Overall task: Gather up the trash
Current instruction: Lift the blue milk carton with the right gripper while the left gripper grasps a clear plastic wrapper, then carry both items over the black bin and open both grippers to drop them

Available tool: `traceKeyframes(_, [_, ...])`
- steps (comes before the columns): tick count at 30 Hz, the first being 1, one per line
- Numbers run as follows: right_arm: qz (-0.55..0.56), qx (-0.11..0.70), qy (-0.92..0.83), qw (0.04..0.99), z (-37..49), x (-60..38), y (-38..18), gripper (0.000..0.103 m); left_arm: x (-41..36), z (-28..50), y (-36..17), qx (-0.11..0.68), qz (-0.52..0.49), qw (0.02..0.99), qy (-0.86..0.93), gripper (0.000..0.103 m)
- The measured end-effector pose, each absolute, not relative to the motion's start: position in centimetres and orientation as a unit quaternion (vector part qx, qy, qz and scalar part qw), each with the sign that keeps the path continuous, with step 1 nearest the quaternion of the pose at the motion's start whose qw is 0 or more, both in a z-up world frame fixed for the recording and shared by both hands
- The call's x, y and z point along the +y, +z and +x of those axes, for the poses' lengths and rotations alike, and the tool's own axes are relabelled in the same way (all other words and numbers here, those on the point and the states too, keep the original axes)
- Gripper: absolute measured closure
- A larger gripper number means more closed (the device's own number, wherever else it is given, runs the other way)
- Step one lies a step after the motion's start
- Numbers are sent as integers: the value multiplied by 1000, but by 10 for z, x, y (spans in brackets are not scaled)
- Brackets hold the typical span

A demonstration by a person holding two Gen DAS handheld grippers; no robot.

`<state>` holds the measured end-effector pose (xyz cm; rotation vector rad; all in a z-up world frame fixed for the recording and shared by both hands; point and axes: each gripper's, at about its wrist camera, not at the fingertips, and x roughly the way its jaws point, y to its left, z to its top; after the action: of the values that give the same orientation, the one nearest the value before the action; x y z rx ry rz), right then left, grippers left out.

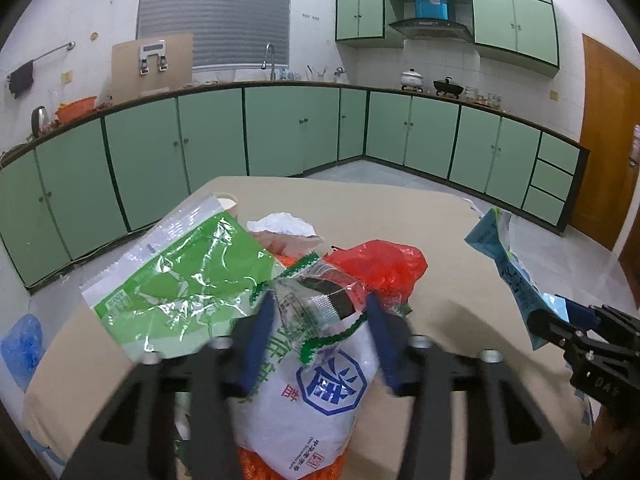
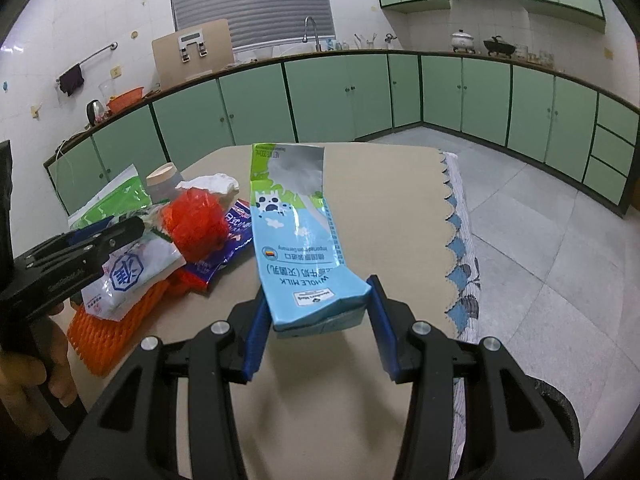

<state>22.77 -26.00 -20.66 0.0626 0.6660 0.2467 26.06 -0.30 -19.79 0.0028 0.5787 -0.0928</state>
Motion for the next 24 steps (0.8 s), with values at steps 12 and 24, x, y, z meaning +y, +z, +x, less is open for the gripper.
traceKeyframes(12, [37, 314, 111, 942, 209, -271, -188, 59, -2, 236, -177, 272, -9, 959, -82, 76])
traceKeyframes(24, [60, 334, 12, 941, 136, -359, -190, 59, -104, 171, -166, 279, 4, 935, -219, 76])
